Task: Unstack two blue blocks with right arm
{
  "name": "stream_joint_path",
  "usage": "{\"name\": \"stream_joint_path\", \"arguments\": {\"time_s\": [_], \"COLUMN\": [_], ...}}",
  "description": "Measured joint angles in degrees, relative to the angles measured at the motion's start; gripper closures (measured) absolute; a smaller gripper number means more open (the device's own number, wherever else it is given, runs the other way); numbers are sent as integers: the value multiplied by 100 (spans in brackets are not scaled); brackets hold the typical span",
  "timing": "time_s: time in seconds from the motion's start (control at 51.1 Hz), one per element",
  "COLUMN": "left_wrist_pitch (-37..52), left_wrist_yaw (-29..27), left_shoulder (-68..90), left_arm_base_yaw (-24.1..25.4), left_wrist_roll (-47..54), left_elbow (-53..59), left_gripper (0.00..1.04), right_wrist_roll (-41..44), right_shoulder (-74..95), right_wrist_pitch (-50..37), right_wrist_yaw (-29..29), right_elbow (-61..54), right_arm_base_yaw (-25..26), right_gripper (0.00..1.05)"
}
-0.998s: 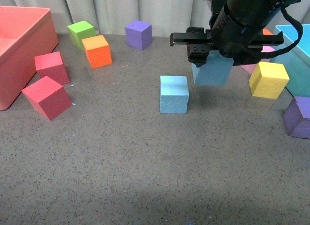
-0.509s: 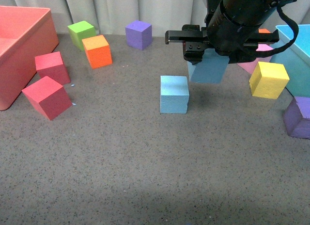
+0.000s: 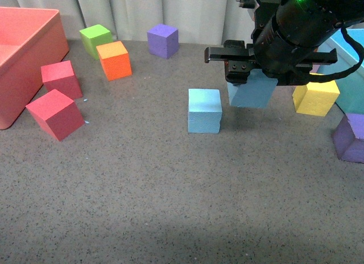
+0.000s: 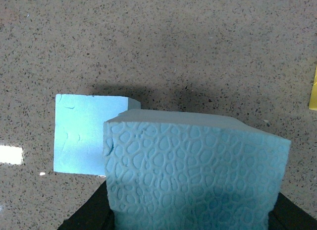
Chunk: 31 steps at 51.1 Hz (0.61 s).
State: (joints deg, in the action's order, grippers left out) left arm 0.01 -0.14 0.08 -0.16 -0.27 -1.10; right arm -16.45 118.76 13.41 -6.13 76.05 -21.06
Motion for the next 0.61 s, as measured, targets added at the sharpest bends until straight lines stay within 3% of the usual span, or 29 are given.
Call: {"name": "stream_joint_path", "arguments": {"time_s": [0.607], "left_wrist_pitch": [0], "left_wrist_yaw": [-2], "left_shoulder": [0], "left_arm_base_yaw": [0], "left_wrist_roll": [0], "left_elbow": [0], "left_gripper": [7], "right_wrist_roll": [-243], "right_shoulder": [-9], "right_wrist_pitch": [22], "right_wrist_yaw": [-442], "right_elbow": [-184], "right_arm_base_yaw": [216], "right_gripper": [59]}}
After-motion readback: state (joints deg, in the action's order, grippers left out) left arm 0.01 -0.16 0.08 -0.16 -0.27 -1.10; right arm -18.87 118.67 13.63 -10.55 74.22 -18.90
